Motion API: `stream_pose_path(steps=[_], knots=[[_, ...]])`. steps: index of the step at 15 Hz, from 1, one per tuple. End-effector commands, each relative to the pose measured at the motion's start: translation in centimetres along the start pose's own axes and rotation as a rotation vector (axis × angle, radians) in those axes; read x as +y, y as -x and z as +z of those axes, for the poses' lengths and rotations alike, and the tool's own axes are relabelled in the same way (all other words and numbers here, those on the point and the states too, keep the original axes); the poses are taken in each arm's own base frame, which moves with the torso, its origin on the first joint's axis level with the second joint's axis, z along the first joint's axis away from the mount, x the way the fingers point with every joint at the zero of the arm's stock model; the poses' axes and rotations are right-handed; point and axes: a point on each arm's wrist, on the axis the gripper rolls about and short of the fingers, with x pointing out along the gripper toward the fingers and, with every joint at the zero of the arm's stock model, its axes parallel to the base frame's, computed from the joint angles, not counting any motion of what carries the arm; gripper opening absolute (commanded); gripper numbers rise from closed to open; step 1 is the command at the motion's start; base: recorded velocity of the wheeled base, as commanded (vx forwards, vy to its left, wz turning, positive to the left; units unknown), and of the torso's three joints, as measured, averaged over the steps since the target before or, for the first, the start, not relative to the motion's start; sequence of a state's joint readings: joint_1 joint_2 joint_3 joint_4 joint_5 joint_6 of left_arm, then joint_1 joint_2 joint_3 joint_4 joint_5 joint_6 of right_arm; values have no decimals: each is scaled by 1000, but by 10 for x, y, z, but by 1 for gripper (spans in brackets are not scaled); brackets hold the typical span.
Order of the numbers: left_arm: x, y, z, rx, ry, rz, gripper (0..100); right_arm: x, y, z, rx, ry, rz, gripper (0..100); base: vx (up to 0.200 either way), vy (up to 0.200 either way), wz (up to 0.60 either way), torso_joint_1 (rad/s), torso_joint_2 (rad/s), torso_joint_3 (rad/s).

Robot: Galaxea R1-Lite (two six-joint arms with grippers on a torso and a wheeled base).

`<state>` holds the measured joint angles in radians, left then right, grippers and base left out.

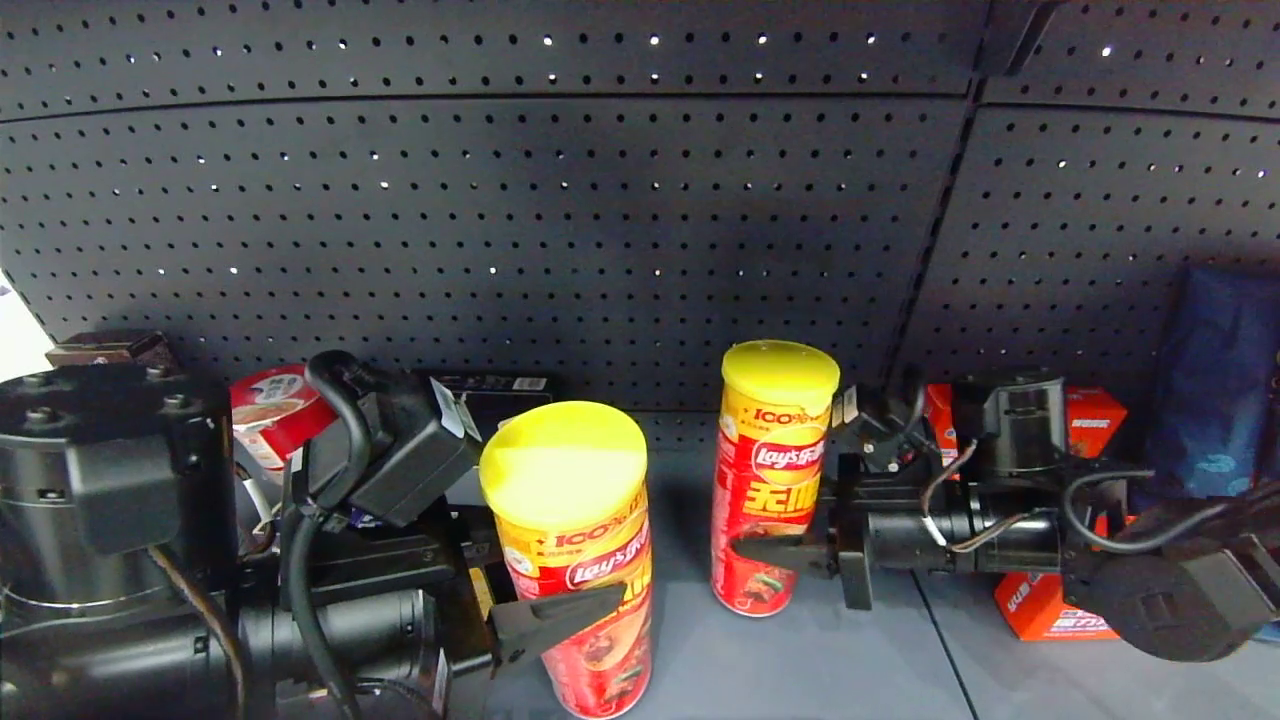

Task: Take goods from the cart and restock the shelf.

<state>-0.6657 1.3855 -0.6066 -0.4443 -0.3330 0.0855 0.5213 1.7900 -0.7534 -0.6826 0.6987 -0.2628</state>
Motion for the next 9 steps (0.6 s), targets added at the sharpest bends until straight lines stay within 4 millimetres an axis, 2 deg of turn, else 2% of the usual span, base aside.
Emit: stream_pose_path(steps=[1, 4, 9], knots=[[1, -3, 1, 0, 0, 0, 0, 21, 18, 5, -16, 19, 12, 0, 0, 0, 0, 0, 0, 0], [3, -8, 6, -6, -2, 1, 0, 42, 30, 0, -12, 22, 22, 0, 0, 0, 0, 0, 0, 0], [7, -17, 10, -3, -1, 0, 0, 47, 34, -8, -30, 38, 6, 0, 0, 0, 0, 0, 0, 0]])
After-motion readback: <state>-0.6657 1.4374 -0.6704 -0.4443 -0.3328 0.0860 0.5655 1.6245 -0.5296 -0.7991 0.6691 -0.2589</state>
